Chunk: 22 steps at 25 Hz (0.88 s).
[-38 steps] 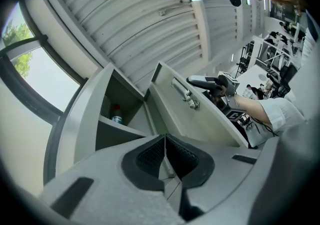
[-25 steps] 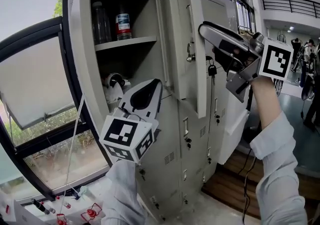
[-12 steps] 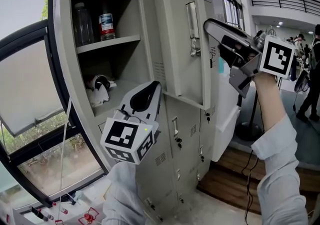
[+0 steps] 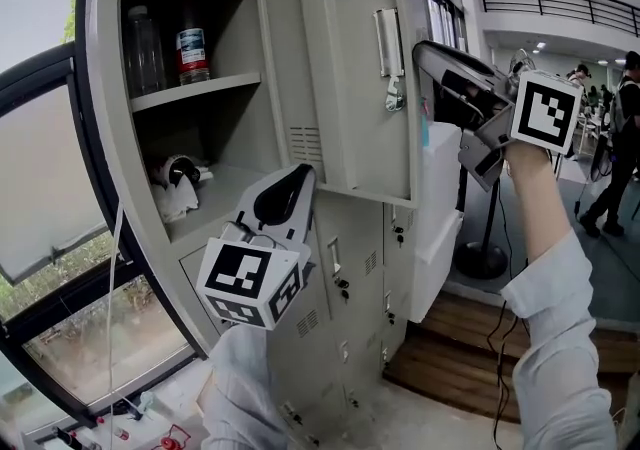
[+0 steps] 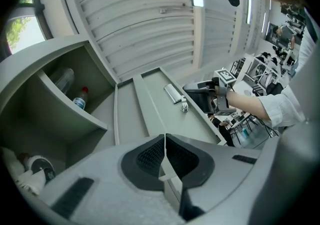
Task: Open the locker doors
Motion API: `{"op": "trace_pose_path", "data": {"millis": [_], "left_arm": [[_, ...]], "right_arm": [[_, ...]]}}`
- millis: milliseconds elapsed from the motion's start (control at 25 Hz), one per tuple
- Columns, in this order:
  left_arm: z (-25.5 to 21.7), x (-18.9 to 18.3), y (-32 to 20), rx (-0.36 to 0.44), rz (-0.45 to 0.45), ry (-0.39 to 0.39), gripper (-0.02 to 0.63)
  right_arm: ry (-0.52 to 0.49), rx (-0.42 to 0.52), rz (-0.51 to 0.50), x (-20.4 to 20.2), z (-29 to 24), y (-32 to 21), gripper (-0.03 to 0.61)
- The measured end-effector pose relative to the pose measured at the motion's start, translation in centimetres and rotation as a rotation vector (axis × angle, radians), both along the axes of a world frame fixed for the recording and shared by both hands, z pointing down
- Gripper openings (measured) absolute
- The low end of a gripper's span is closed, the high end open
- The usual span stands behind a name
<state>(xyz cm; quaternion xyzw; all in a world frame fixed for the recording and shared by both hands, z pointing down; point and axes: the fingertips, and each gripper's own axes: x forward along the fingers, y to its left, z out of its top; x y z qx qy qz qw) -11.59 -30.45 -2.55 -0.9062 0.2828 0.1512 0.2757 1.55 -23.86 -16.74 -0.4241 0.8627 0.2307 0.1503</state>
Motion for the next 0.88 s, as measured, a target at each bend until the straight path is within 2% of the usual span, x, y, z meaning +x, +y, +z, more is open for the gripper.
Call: {"op": "trace_pose_path", "data": {"millis": [360,480,880], "left_arm": [[0.4,0.6,-0.3,-0.006,0.02,0.0,0.014],[0.7,0.5,-0.4,-0.007,0.02,0.002,0.014],[1.0,0.7,-0.5,-0.007,0.01,-0.003,0.013]], "right_arm": [[-0.097,-0.039,0.158,4.5,0.5,-3.0,0.0],[-0.114,-0.049,0.216,6.0,0.6,-4.0,0.0],[-0.135,-0.065,0.232,7.0,0.6,-4.9,0.0]]}}
